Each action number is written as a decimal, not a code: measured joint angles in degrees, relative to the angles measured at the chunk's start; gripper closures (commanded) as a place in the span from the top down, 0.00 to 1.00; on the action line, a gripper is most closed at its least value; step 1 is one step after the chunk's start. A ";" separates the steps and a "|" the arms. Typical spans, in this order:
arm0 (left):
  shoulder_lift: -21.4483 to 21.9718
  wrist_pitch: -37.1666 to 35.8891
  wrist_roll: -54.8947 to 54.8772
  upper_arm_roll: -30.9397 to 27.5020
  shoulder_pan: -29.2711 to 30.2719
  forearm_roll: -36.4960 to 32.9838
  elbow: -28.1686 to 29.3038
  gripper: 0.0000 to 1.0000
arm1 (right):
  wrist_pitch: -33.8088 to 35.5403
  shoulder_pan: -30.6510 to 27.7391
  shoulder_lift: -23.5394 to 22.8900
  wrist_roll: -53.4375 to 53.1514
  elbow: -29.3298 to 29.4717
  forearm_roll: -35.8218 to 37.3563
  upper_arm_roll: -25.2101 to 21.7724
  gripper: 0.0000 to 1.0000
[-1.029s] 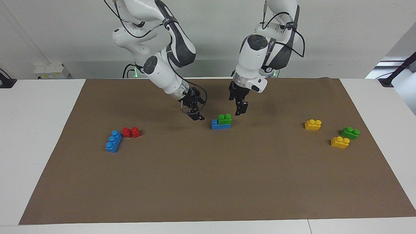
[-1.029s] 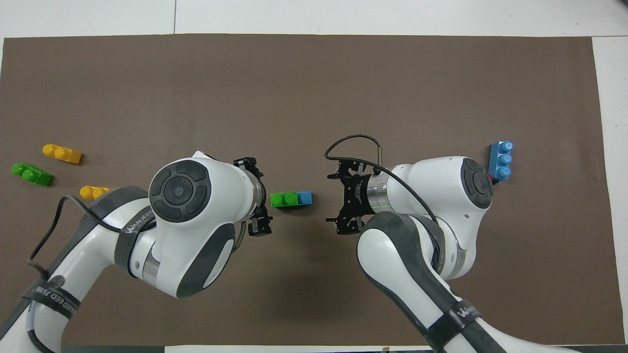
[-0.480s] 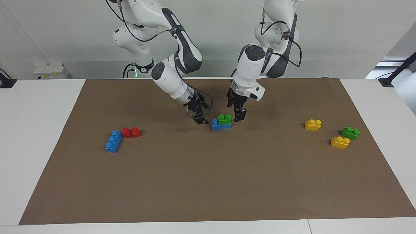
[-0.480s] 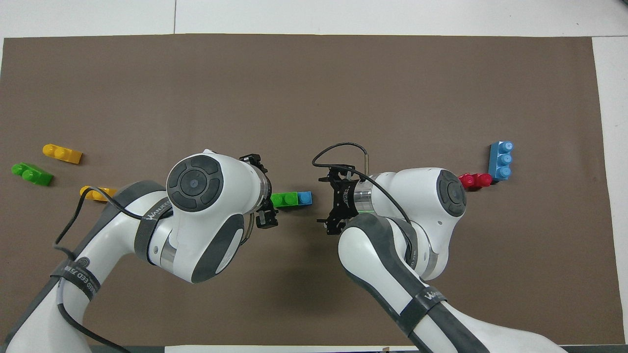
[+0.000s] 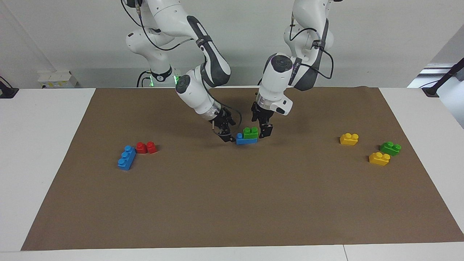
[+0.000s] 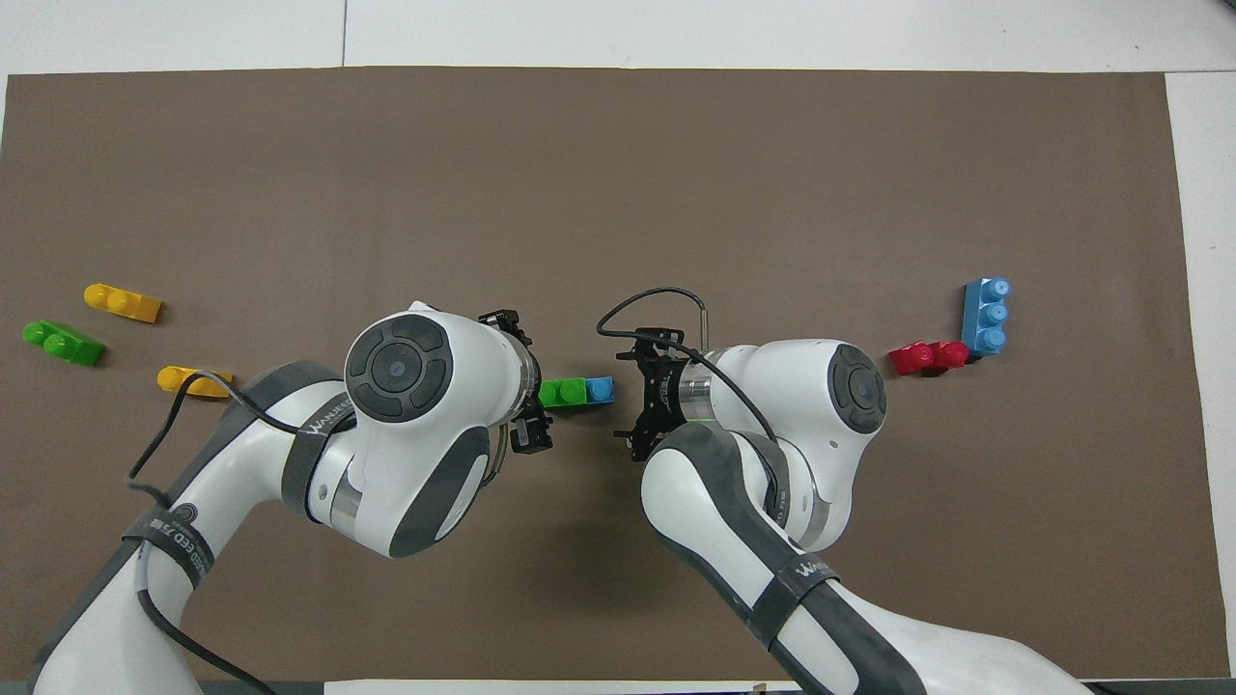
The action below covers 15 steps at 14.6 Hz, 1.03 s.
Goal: Remove green block with left arm and hold with right
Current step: 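Grasp the green end with the left gripper while the right gripper grasps blue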
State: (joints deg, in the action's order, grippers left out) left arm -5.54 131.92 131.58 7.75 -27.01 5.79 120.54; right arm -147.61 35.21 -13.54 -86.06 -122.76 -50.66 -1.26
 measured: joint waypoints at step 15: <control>-2.55 3.10 2.24 -0.06 -2.24 -1.43 1.74 1.00 | -4.71 2.86 -4.94 3.18 2.02 -3.08 0.00 0.95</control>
State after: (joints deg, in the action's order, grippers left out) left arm -8.09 135.02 133.82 7.69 -29.25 4.36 122.28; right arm -152.32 38.08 -18.48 -82.88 -120.75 -53.75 -1.25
